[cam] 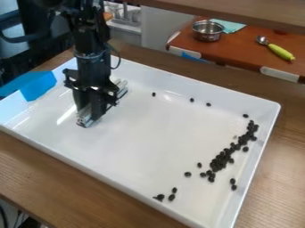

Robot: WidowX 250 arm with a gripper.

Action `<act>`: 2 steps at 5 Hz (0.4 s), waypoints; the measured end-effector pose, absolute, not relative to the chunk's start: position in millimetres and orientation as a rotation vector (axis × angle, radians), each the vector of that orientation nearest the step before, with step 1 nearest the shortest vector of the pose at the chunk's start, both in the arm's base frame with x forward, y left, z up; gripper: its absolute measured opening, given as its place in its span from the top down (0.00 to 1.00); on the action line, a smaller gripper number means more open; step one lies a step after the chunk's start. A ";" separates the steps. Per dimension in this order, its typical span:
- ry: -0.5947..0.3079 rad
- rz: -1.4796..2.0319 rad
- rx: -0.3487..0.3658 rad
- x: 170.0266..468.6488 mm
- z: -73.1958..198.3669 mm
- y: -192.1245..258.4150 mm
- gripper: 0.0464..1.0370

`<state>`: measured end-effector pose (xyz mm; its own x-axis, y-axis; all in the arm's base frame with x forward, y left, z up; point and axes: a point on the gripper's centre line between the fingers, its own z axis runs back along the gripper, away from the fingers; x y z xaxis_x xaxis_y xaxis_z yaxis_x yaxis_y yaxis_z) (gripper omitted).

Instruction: Sweep into pile

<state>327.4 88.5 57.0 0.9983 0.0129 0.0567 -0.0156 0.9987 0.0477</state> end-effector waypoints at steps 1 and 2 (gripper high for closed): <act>-0.058 0.010 0.049 332.2 57.0 76.7 0.67; -0.045 -0.027 0.035 335.5 57.6 49.6 0.67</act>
